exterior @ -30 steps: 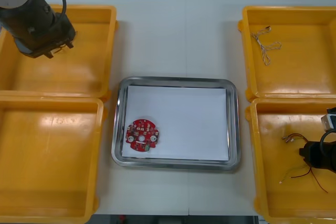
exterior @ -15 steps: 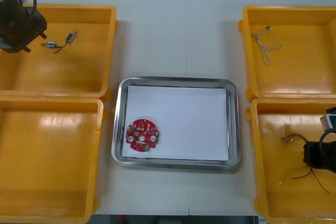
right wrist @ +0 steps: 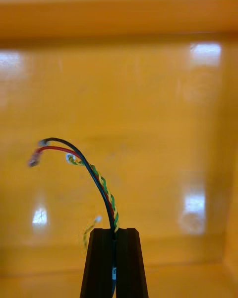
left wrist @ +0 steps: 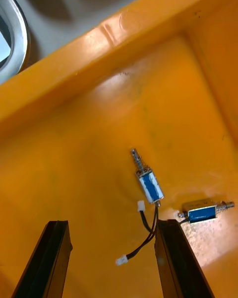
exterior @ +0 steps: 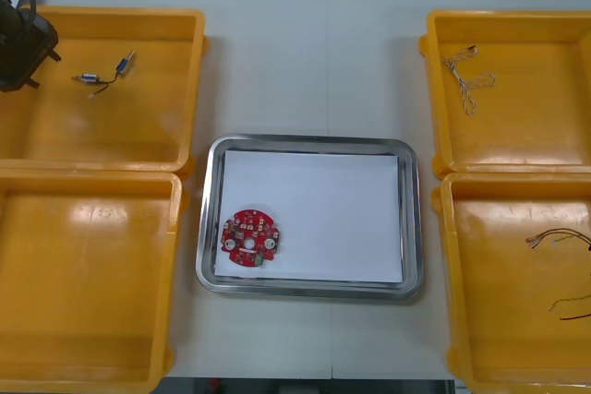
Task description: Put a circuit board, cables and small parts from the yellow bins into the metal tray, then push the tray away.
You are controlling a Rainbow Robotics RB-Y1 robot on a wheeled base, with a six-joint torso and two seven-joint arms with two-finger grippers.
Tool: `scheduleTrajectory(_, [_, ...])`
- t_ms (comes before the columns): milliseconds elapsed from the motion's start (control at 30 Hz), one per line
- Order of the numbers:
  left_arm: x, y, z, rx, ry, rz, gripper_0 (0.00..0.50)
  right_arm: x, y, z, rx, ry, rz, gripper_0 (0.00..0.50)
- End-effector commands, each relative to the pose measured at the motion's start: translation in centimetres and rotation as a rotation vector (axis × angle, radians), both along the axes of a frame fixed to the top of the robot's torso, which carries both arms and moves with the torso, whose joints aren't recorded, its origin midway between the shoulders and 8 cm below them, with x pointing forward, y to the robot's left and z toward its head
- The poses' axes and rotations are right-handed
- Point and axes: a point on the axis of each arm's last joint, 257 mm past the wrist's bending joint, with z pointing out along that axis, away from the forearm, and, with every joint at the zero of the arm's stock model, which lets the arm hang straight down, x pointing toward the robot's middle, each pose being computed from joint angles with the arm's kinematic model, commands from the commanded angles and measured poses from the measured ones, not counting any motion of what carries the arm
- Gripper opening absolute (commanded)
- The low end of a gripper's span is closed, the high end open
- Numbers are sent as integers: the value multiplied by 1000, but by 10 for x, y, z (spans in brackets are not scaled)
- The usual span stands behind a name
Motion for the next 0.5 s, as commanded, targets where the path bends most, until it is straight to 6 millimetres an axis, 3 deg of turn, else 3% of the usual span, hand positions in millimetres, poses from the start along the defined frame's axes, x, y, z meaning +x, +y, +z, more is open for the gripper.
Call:
scheduleTrajectory(33, [29,-11,41,40,-80,-54,500,-9,4,36,-13,-33,-2,0])
scheduleTrajectory(267, [49,-19,39,23,-108,-46,500,-17,22,68,-73,-31,110,0])
scheduleTrajectory(500, [64,-36,27,16,-119,-53,500,-17,60,86,-114,-20,318,0])
